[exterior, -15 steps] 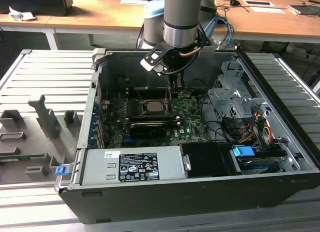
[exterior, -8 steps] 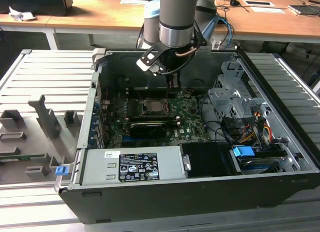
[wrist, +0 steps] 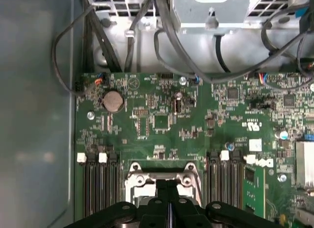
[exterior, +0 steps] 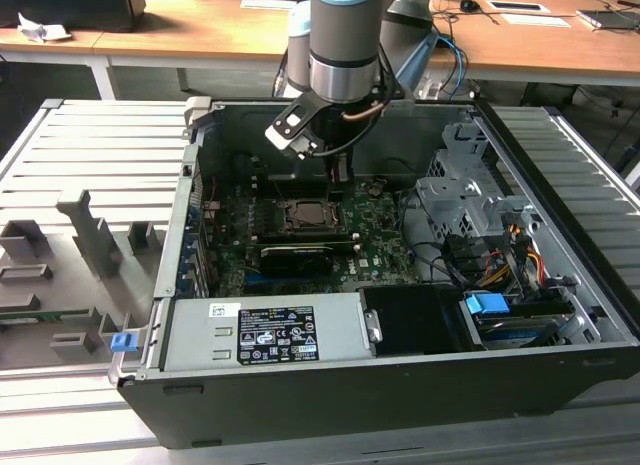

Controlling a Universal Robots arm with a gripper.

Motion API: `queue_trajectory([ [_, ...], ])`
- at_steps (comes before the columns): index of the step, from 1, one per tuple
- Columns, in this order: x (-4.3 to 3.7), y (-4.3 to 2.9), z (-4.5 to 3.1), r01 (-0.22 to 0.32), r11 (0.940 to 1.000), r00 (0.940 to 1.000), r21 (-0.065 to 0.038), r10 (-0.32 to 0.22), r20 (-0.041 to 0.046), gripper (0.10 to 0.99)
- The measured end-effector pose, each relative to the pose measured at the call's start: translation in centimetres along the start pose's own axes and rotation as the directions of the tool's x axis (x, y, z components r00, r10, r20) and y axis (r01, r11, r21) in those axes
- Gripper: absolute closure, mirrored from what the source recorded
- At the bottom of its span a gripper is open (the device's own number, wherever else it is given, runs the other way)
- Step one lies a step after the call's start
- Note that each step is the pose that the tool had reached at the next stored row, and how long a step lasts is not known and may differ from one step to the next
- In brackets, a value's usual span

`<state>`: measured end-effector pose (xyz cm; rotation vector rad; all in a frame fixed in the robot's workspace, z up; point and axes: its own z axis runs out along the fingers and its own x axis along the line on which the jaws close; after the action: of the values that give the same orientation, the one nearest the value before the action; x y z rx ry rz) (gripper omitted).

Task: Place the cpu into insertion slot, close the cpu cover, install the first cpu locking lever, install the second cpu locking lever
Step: 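Close the cpu cover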

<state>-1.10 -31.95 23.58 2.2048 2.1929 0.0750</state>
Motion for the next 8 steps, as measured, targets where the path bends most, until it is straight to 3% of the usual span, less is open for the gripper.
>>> queue_trajectory([
  [3, 0.0, -0.9, 0.08, 0.004, 1.0, 1.0, 0.002, -0.004, -0.0001, 0.98],
  [8, -0.01, -1.27, 0.64, 0.054, 0.9985, 0.9985, 0.009, -0.054, -0.0029, 0.98],
])
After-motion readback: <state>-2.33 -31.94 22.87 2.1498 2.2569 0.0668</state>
